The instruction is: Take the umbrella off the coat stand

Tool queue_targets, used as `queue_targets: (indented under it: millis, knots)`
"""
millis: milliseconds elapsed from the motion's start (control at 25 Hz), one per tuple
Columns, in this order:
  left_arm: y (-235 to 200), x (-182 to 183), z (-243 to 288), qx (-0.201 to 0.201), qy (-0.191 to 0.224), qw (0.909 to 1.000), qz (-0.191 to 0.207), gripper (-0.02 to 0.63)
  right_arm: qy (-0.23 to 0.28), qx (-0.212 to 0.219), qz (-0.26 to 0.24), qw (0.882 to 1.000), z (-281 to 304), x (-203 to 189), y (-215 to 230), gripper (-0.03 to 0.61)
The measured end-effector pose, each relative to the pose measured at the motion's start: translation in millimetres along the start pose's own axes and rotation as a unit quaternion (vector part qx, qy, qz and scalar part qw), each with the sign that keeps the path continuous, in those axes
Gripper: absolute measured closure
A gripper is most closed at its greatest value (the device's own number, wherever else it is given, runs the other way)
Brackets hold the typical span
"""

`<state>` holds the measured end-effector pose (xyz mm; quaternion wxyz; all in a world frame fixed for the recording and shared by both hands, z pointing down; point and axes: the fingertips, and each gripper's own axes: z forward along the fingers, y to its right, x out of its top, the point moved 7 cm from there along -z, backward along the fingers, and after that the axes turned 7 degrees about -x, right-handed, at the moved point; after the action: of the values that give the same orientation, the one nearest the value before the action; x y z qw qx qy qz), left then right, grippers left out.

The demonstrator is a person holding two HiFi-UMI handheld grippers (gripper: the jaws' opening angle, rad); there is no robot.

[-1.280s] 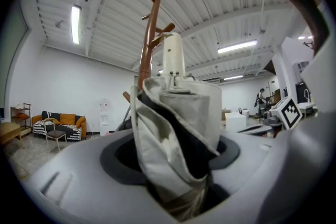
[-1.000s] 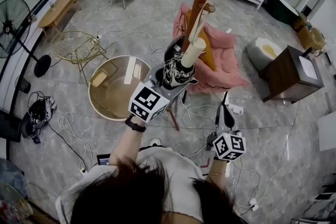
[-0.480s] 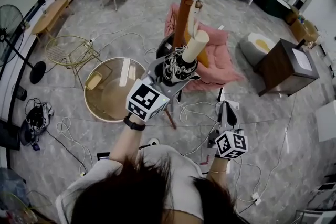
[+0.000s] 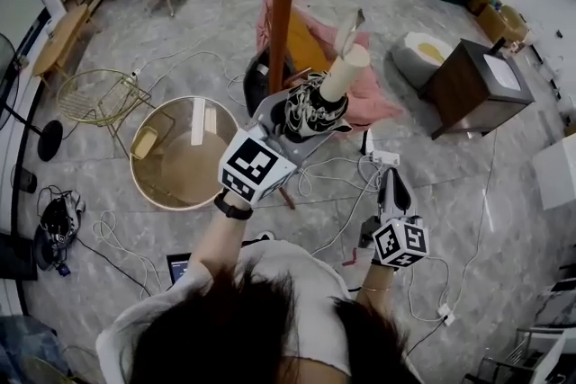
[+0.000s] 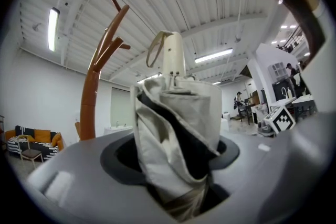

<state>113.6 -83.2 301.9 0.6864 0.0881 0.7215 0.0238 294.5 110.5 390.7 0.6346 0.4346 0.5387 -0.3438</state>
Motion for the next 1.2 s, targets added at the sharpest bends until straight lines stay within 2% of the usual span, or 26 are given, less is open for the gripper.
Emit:
queue_targets:
  millis: [320, 720, 1200]
  knots:
    - [18.2, -27.7, 20.1, -0.054, -0.016, 0.9981, -0.023, 0.276, -0.006, -0.049, -0.012, 0.999, -17.0, -3.3, 7.9, 0.575]
    - [36.0, -85.6, 42.6, -0.112, -0.045, 0.9902, -0.070, 0.276, -0.050, -0.094, -0.051, 0.993, -19.6, -18.0, 14.2, 0.575]
    - [56.5, -133.4, 54.3, -0.137, -0.081, 0.9824, -0.098, 0.276, -0.072, -0.105, -0.088, 0.988, -13.8, -26.8, 25.6, 0.575]
